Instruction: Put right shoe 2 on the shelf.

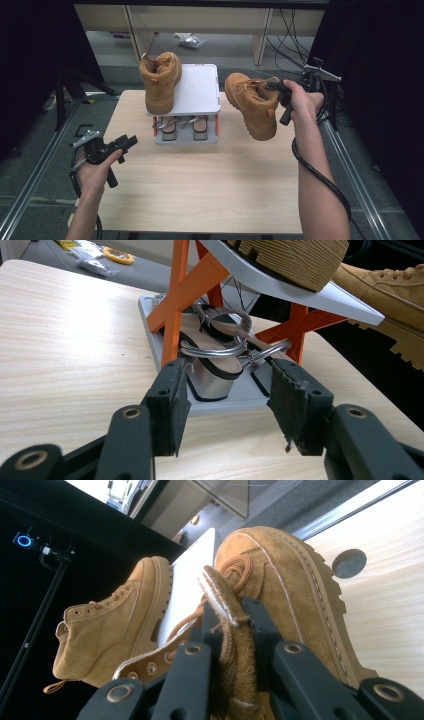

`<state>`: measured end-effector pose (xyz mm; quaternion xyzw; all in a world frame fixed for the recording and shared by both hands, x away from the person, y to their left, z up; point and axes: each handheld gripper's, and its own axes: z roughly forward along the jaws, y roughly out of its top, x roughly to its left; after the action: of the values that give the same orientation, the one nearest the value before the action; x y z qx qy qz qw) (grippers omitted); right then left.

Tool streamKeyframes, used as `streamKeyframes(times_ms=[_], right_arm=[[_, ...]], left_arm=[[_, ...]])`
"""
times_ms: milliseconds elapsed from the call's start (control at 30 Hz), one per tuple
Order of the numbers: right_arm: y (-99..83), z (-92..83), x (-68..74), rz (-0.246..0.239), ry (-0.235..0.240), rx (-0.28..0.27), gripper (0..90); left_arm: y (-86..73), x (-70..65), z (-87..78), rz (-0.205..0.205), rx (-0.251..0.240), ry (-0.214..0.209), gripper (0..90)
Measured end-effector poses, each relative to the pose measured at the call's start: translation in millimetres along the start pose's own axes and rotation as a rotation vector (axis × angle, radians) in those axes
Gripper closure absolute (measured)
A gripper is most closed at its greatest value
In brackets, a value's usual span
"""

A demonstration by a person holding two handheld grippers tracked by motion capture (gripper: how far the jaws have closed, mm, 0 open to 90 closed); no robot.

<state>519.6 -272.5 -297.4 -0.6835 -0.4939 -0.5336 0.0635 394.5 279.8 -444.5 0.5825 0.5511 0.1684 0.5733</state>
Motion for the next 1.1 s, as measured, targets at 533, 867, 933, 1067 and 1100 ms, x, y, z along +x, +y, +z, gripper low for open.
streamKeyframes(times_ms=[533,867,933,1067,1100], right_arm=[[3.1,4.4,7.4,0.004,0.002,-0.007,82.7],[5.3,6.1,12.8,0.005,0.009,-0.007,82.6],[6.1,6.2,14.0,0.0,0.01,-0.007,82.7],[7.0,7.6,18.7,0.001,0.007,-0.023,82.6],[7.3,7.6,19.7,0.004,0.011,-0.02,82.6]], left_arm=[[0.5,0.5,-1.2,-0.004,-0.004,0.001,48.5],[0.1,-0.2,-0.2,-0.001,-0.002,-0.001,48.5],[-0.1,-0.3,-0.1,0.0,-0.001,-0.001,48.5],[0.0,-0.5,0.1,0.001,-0.001,-0.003,48.5],[0.1,-0.3,0.1,0.001,-0.002,-0.003,48.5]])
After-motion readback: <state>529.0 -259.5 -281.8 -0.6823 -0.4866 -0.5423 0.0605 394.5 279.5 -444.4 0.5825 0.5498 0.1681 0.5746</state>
